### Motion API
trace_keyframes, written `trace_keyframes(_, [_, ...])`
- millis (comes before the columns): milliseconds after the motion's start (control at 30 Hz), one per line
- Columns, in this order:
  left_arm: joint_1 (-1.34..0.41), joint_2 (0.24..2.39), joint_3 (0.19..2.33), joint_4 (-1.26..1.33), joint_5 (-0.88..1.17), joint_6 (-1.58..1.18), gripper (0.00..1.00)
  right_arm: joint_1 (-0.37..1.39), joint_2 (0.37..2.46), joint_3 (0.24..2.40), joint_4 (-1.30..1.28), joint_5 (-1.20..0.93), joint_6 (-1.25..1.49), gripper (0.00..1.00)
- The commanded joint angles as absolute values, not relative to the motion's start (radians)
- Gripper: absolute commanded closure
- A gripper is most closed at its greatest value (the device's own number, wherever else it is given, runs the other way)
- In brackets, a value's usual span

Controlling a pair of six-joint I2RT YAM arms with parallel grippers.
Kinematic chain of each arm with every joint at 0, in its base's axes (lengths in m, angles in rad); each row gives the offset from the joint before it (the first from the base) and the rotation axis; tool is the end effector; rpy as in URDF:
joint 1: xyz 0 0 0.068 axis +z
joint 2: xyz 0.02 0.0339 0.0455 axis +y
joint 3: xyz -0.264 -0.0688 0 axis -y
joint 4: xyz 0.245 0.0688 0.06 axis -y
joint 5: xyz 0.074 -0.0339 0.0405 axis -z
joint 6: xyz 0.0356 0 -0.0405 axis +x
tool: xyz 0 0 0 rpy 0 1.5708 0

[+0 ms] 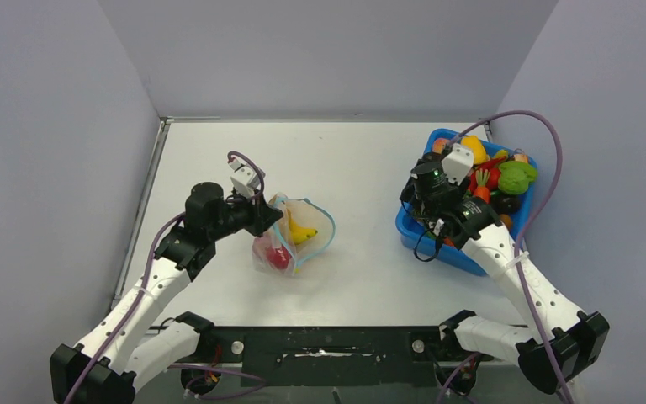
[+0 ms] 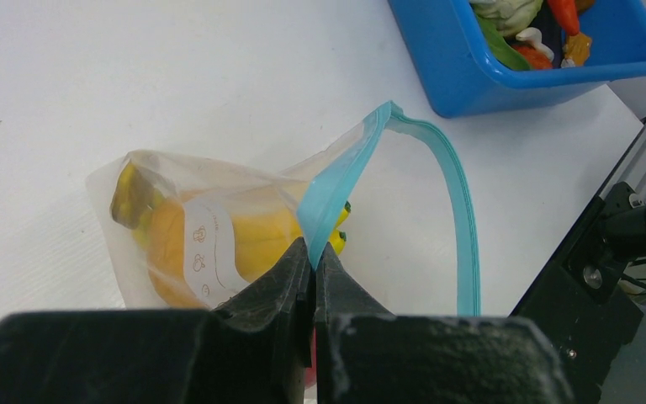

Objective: Place the food in the zip-top bag and seal the zipper
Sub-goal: Pick up the fake fruit from the bin.

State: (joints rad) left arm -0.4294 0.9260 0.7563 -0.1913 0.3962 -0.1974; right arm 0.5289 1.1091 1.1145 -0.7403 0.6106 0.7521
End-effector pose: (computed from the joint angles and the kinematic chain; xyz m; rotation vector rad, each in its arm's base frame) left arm 0.1878 -0.1011 0.3045 0.4988 1.9223 -0.7949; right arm 0.2034 0.0952 0.3420 0.5339 2.0852 0.0271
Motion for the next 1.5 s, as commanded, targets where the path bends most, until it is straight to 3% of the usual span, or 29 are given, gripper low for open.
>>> trace_keyframes(0, [-0.423, 0.903, 0.758, -0.158, 0.385, -0.181, 1.0, 0.451, 1.101, 1.098, -0.785, 0.698, 0.859, 0.37])
trace_keyframes(300, [-0.423, 0.904, 0.756, -0.155, 0.393, -0.181, 1.0, 0.316, 1.09, 1.005, -0.615, 0.662, 0.7, 0.48])
trace_keyframes(500, [-0.423, 0.91, 0.759, -0.156, 0.397, -0.184, 1.0, 0.211, 1.112, 0.963, -0.411, 0.638, 0.514, 0.46])
trace_keyframes(1100, [-0.423, 0.904, 0.759, -0.153, 0.399, -0.181, 1.0, 0.007, 1.282, 0.983, -0.278, 0.406, 0.383, 0.53])
trace_keyframes(1467, [-0.423, 0.903, 0.757, -0.153, 0.397, -0.181, 1.0, -0.006, 1.314, 0.957, -0.246, 0.329, 0.388, 0.55])
